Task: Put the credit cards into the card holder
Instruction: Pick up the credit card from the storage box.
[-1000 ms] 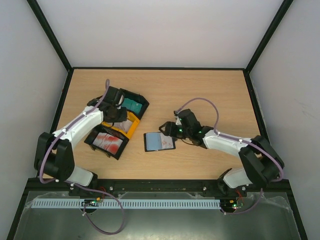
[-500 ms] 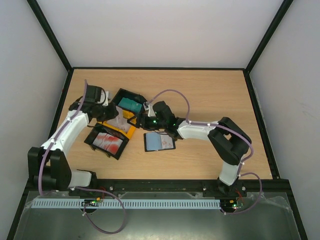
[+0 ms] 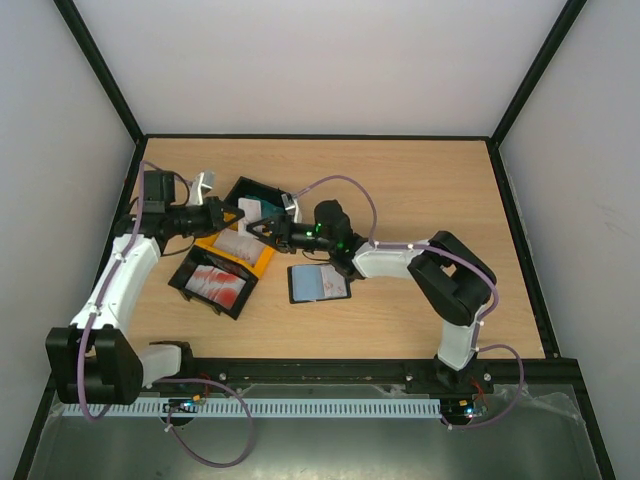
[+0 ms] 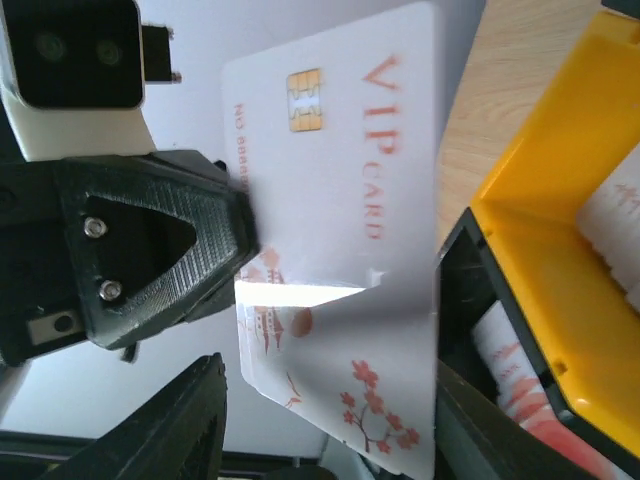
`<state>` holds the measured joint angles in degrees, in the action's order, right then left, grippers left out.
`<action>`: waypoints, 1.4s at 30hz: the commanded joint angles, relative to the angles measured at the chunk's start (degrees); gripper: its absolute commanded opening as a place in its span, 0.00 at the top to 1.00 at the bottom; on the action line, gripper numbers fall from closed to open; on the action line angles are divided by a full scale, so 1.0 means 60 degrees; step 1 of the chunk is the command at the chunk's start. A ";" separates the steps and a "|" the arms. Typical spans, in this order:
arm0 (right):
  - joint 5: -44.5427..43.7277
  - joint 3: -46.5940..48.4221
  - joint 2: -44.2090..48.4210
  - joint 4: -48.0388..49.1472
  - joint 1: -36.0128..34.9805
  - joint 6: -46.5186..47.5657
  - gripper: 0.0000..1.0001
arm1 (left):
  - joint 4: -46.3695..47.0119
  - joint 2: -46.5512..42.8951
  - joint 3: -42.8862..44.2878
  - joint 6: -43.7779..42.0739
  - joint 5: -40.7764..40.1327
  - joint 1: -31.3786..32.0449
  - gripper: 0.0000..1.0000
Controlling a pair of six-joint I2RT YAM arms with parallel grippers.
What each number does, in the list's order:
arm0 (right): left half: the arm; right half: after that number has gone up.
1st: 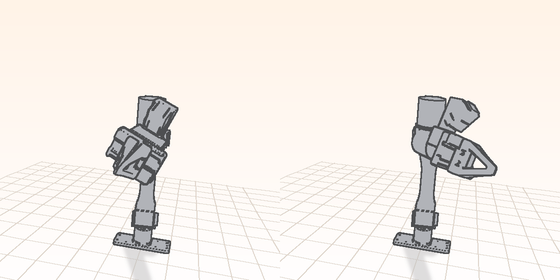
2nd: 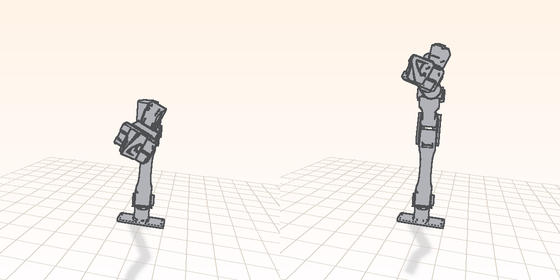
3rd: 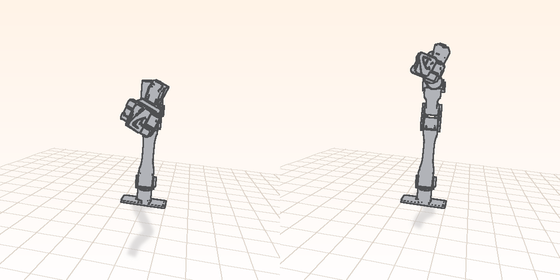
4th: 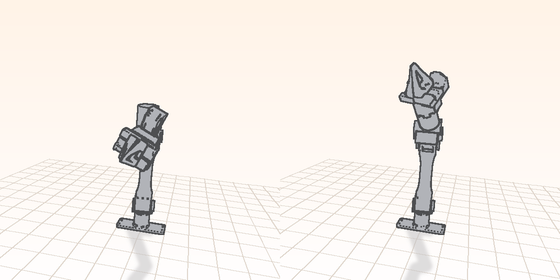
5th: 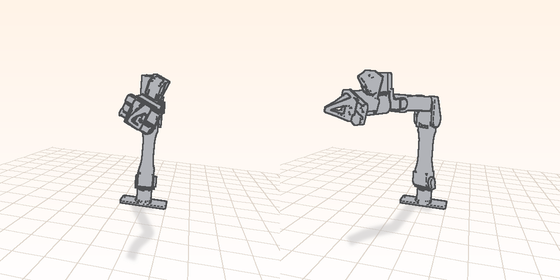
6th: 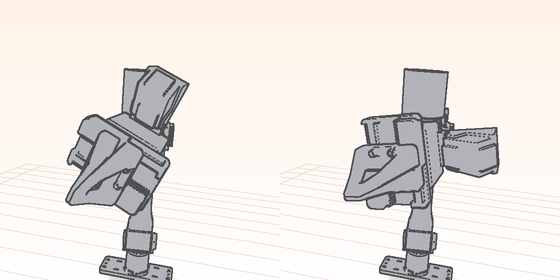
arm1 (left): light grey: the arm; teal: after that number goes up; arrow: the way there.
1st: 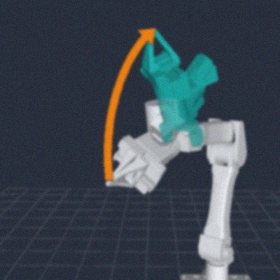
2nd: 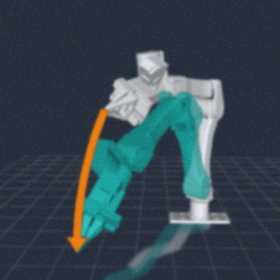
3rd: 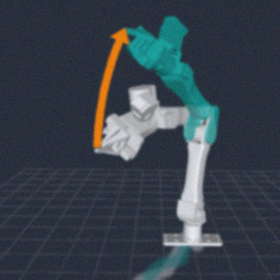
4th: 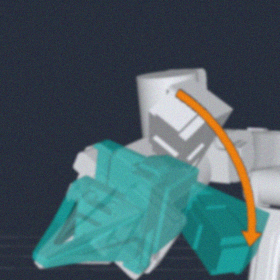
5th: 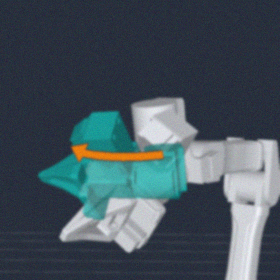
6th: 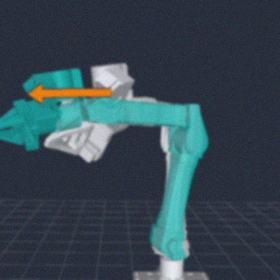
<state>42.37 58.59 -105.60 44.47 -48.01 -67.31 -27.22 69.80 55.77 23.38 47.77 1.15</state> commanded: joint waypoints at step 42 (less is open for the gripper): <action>0.0906 -0.0949 -0.0064 0.5531 0.0478 -0.3717 0.98 | 0.1075 -0.0341 -0.0939 0.1072 0.2046 -0.0031 0.68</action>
<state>45.52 50.50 -106.50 73.87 -44.49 -90.63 -21.28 67.22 51.66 28.86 57.21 -0.14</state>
